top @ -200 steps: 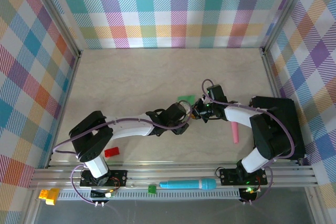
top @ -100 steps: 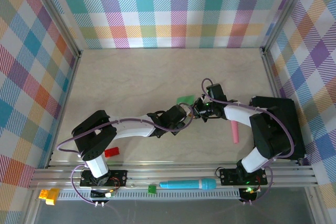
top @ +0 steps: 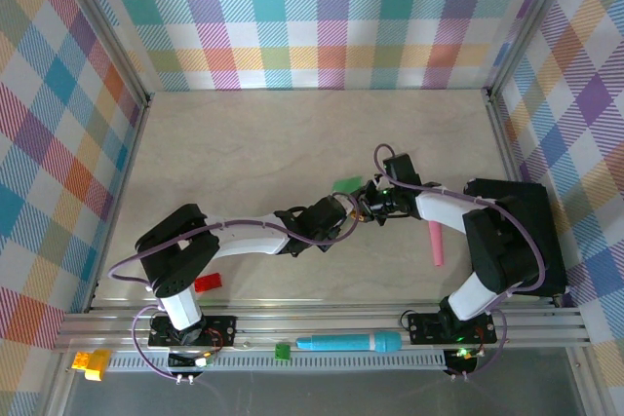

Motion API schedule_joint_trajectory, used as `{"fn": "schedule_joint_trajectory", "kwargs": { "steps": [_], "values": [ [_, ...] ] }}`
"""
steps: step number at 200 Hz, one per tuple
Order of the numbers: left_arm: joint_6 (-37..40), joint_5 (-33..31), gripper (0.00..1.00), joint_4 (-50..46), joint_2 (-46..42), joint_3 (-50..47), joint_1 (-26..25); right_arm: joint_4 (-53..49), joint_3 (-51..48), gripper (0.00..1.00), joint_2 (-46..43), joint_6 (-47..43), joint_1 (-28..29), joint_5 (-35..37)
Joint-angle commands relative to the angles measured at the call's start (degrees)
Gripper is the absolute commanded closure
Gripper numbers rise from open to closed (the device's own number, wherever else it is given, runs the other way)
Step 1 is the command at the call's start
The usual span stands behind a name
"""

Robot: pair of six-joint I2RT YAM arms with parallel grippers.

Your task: Fold a paper plane with a square sheet of paper (pick it up from the middle)

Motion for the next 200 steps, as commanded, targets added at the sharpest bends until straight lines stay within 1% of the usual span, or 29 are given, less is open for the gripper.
{"fn": "schedule_joint_trajectory", "kwargs": {
  "steps": [1, 18, 36, 67, 83, 105, 157, 200],
  "values": [
    [-1.3, -0.7, 0.82, 1.6, 0.6, -1.4, -0.2, -3.7, 1.2, 0.65, 0.3, -2.1, -1.6, 0.2],
    [-2.1, 0.0, 0.83, 2.5, 0.4, -2.2, 0.1, -4.3, 0.7, 0.53, 0.3, -3.3, -2.9, 0.8],
    [-3.0, 1.0, 0.84, 3.3, 0.1, -3.0, 0.5, -5.4, 0.4, 0.43, -0.4, -4.9, -4.3, 1.7],
    [-4.6, 4.0, 0.86, 4.8, -0.1, -4.0, 1.2, -7.8, 0.7, 0.33, -2.4, -8.0, -6.2, 3.8],
    [-5.4, 6.5, 0.87, 4.4, 0.3, -3.7, 1.7, -8.8, 0.7, 0.31, -3.2, -9.0, -6.6, 4.8],
    [-6.2, 9.0, 0.88, 4.1, 0.4, -3.5, 2.3, -9.5, 0.5, 0.29, -3.6, -9.7, -6.9, 5.6],
    [-8.0, 18.5, 0.9, 1.0, 0.0, -1.4, 4.8, -8.2, -2.5, 0.26, -6.3, -10.6, -8.6, 8.3],
    [-9.7, 23.4, 0.91, -1.8, 0.6, 0.5, 6.8, -6.6, -3.7, 0.22, -8.0, -15.4, -9.2, 8.8]
  ]
}}
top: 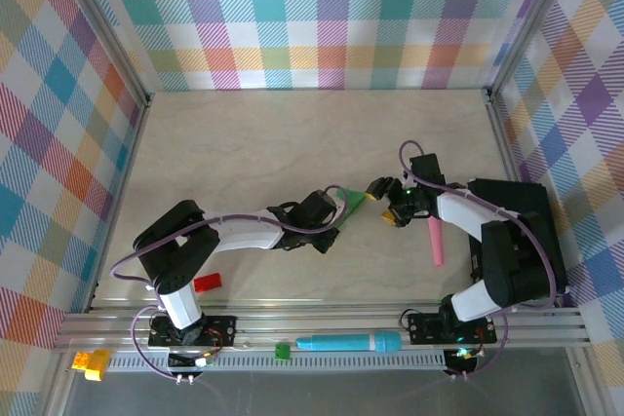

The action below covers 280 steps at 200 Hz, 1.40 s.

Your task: Fold a paper plane with a square sheet of paper (pick it up from the middle)

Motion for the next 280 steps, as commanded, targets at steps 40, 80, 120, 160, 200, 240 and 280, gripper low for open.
{"fn": "schedule_joint_trajectory", "kwargs": {
  "steps": [40, 80, 120, 160, 200, 240, 280],
  "values": [
    [-4.7, 12.0, 0.91, -1.4, 0.7, 1.9, 4.5, 3.1, -2.7, 0.2, -1.7, -10.5, -0.3, 0.6],
    [-6.9, 16.0, 0.92, 0.5, 1.5, 0.7, 6.8, 3.9, -2.9, 0.18, -1.2, -14.7, -0.1, -1.5],
    [-8.3, 18.3, 0.92, 1.9, 3.1, -0.1, 7.9, 2.5, -2.1, 0.18, 1.1, -17.4, 0.3, -3.8],
    [-8.9, 19.5, 0.92, 2.0, 4.5, 0.2, 8.3, -0.6, -0.7, 0.18, 2.5, -19.5, 2.9, -1.1],
    [-10.2, 21.2, 0.92, 4.0, 4.6, -0.6, 9.2, -3.4, 1.1, 0.2, 3.5, -21.5, 5.4, 2.2],
    [-12.7, 24.0, 0.92, 8.6, 3.5, -3.0, 10.8, -4.0, 2.8, 0.23, 4.3, -22.8, 7.4, 2.4],
    [-17.0, 26.5, 0.93, 13.8, 2.0, -6.0, 12.2, -2.6, 4.5, 0.23, 5.6, -23.5, 7.7, -1.1]
  ]
}}
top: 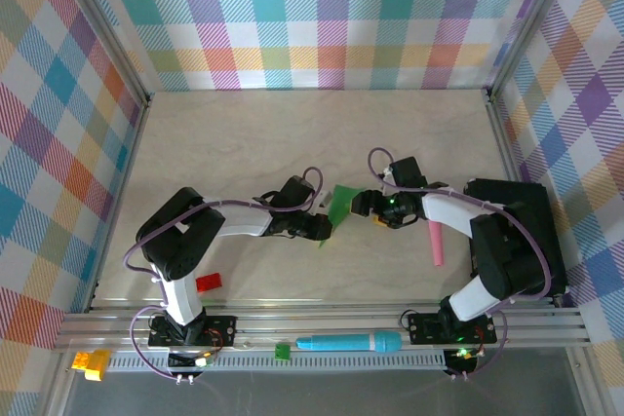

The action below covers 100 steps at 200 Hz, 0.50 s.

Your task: Fold a paper plane with a square sheet of paper (pick it up from the middle)

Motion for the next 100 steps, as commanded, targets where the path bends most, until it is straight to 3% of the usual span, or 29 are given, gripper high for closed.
{"fn": "schedule_joint_trajectory", "kwargs": {
  "steps": [1, 32, 100],
  "values": [
    [-3.8, 2.5, 0.93, 4.2, -1.9, -2.4, 1.2, -0.2, 2.6, 0.23, 1.7, -1.9, 0.4, -2.6],
    [-7.5, 3.9, 0.95, 9.4, -1.7, -5.1, 1.8, -1.7, 5.9, 0.23, 4.8, -3.8, 1.8, -3.2],
    [-10.9, 5.2, 0.98, 15.4, -3.0, -7.8, 3.3, -0.7, 8.7, 0.34, 8.8, -5.9, 1.9, -6.8]
  ]
}}
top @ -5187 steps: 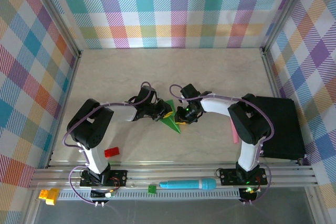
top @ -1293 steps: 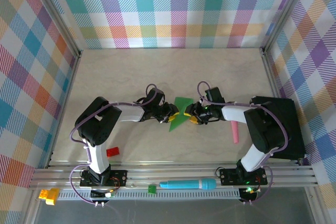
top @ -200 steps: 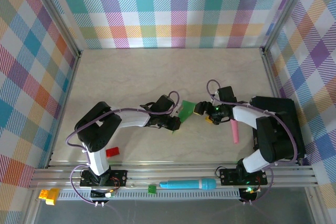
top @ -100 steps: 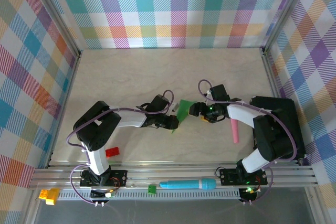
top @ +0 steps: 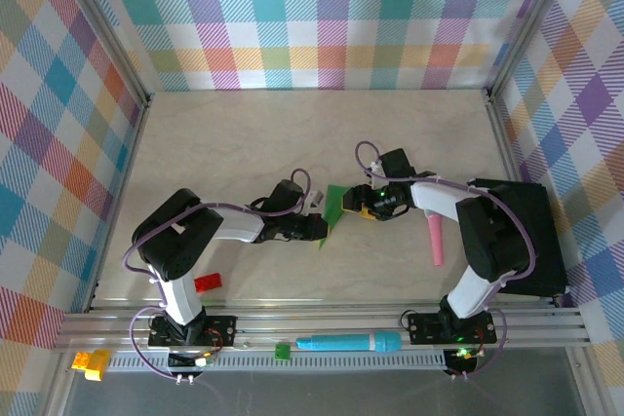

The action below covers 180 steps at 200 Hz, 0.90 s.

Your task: Fold a paper plane with a square sheet of paper (pick it up from the middle)

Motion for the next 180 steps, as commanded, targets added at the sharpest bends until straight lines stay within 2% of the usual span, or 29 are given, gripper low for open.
{"fn": "schedule_joint_trajectory", "kwargs": {
  "steps": [1, 78, 136, 180],
  "values": [
    [-1.8, 1.4, 0.98, 3.7, -1.9, -1.1, 1.2, -0.2, 2.0, 0.34, 1.3, -2.2, 0.3, -2.7],
    [-2.8, 2.0, 0.97, 6.2, -1.5, -2.2, 1.7, -2.2, 7.1, 0.34, 6.8, -3.9, 1.3, -0.8],
    [-2.8, 1.5, 0.94, 6.2, -0.3, -2.6, 1.8, -5.8, 11.2, 0.33, 12.2, -3.8, 4.1, 6.1],
    [-2.7, 0.6, 0.86, 5.6, -0.6, -2.7, 1.8, -9.6, 13.7, 0.31, 16.2, -1.8, 6.8, 12.8]
  ]
}}
